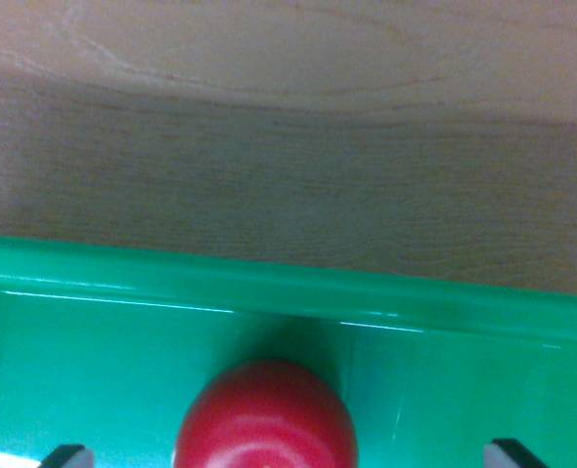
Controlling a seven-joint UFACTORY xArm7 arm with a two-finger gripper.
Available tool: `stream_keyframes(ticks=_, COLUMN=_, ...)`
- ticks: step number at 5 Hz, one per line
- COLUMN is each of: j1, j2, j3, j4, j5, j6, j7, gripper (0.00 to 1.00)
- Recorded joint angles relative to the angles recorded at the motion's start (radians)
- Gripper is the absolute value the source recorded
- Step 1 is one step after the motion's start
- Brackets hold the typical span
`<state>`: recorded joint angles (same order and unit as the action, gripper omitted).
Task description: Pick fruit
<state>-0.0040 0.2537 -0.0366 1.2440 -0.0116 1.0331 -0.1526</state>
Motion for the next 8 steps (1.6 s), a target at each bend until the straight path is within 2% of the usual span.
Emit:
stream_keyframes(ticks=1, j1=0.0, j2=0.0, j3=0.0, j4=0.0, j5=0.0, j6=0.0, j7=0.0, gripper=0.0)
stream_keyframes(ticks=2, j1=-0.0007, j2=0.021, j3=0.001, j4=-0.035, j5=-0.0004, j6=-0.044, j7=-0.006, gripper=0.0)
stream_keyframes(ticks=3, j1=-0.0007, j2=0.021, j3=0.001, j4=-0.035, j5=-0.0004, j6=-0.044, j7=-0.006, gripper=0.0)
stream_keyframes(ticks=4, j1=-0.0014, j2=0.04, j3=0.001, j4=-0.068, j5=-0.0007, j6=-0.086, j7=-0.012, gripper=0.0)
stream_keyframes(ticks=5, j1=-0.0014, j2=0.04, j3=0.001, j4=-0.068, j5=-0.0007, j6=-0.086, j7=-0.012, gripper=0.0)
stream_keyframes(ticks=6, j1=-0.002, j2=0.058, j3=0.002, j4=-0.098, j5=-0.0011, j6=-0.125, j7=-0.018, gripper=0.0)
stream_keyframes(ticks=7, j1=-0.002, j2=0.058, j3=0.002, j4=-0.098, j5=-0.0011, j6=-0.125, j7=-0.018, gripper=0.0)
stream_keyframes(ticks=8, j1=-0.0026, j2=0.075, j3=0.003, j4=-0.126, j5=-0.0013, j6=-0.159, j7=-0.023, gripper=0.0)
